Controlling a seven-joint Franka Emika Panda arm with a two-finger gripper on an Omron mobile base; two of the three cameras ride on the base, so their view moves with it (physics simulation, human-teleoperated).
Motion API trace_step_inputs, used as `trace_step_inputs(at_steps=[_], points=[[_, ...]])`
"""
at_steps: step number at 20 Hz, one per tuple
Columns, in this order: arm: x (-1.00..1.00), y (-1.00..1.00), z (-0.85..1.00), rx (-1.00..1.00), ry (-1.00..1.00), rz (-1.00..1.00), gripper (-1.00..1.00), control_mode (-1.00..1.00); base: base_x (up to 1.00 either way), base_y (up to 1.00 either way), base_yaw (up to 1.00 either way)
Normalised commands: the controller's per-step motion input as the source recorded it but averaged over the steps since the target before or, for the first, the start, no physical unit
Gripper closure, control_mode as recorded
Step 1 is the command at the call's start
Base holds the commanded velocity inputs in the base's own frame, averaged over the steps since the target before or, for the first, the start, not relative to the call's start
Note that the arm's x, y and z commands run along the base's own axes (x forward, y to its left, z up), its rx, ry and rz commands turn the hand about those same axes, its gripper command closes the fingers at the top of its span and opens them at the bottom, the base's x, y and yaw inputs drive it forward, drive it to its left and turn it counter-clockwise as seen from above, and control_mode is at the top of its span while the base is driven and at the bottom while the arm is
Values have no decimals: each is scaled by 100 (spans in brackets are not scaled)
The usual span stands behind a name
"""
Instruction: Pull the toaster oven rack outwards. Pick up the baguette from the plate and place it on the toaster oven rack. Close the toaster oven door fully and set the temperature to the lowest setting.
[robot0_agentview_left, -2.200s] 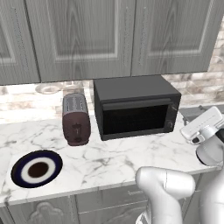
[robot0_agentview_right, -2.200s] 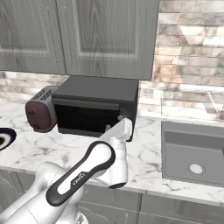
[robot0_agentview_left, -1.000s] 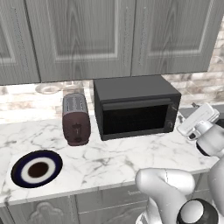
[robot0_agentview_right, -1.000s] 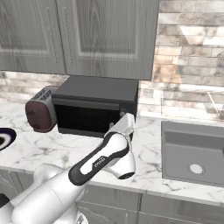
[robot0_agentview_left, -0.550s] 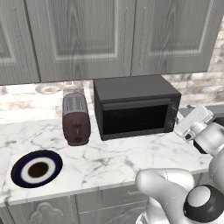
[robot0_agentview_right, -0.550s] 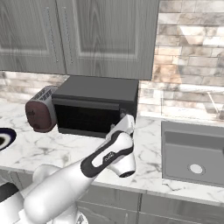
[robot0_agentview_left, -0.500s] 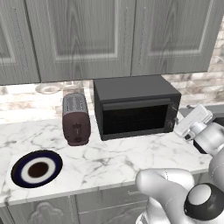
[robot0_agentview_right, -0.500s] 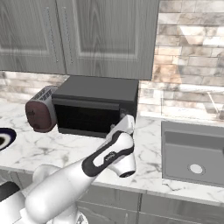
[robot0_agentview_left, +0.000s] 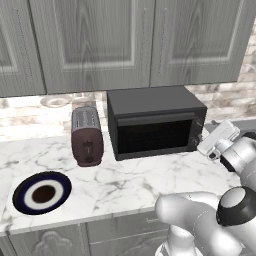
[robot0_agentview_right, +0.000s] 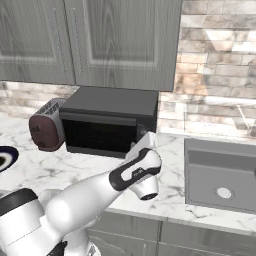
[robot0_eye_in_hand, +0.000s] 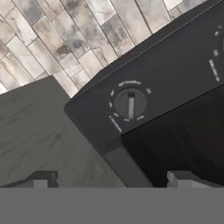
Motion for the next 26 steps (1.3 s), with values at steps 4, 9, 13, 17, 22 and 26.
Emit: trace_step_inputs(at_steps=[4,9,13,17,22,26], points=[[27,-16,-3,0,0,0,-100,-100,0,0,0],[18,-12,-2,0,0,0,-100,-100,0,0,0],[14,-1,-10,-1,0,0,-100,-100,0,0,0],[6,0,-14,-1,0,0,-100,-100,0,0,0],[11,0,-8,-2,0,0,-100,-100,0,0,0],[21,0,0,-2,0,0,-100,-100,0,0,0]])
